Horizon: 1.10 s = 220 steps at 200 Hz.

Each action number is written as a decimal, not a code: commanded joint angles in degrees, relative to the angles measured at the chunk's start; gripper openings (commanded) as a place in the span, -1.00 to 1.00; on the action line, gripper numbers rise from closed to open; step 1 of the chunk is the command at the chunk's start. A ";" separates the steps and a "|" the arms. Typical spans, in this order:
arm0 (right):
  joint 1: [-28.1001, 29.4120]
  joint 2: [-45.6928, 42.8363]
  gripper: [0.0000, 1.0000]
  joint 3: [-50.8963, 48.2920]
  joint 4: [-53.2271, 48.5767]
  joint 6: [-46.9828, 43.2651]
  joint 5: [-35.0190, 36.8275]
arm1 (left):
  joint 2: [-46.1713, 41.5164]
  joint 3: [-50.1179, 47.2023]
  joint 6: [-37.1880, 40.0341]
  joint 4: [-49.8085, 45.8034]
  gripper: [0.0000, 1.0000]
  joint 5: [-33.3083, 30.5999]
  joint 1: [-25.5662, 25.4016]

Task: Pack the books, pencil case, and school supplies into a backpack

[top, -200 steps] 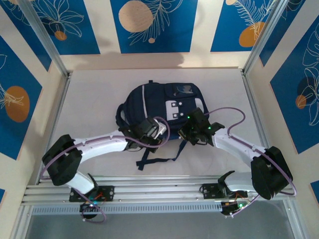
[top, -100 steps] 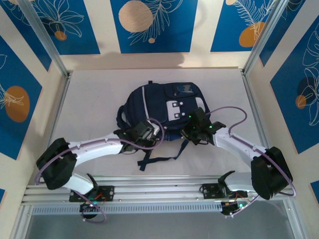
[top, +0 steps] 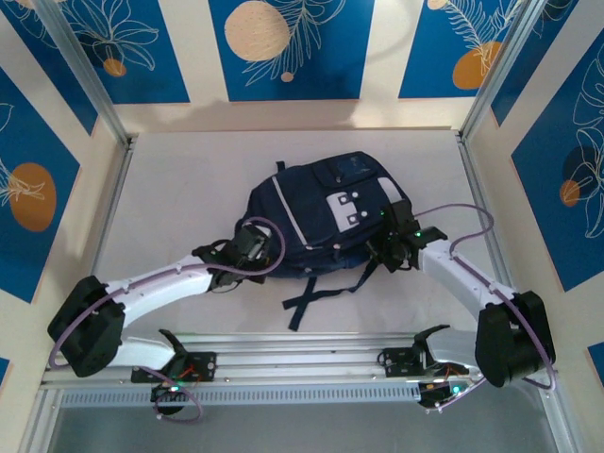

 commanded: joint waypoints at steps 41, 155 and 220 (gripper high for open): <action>-3.69 1.68 -0.99 5.58 -3.82 -7.37 3.45 | -0.82 0.03 -0.65 1.59 -1.00 8.90 0.80; 6.42 -3.30 -0.11 6.61 -11.37 -14.47 6.66 | 14.79 10.01 -2.84 8.51 -0.14 26.17 -10.88; 6.59 -3.44 -0.21 4.20 -8.42 -13.62 3.24 | 21.18 13.95 -4.08 7.47 -0.08 23.60 -11.45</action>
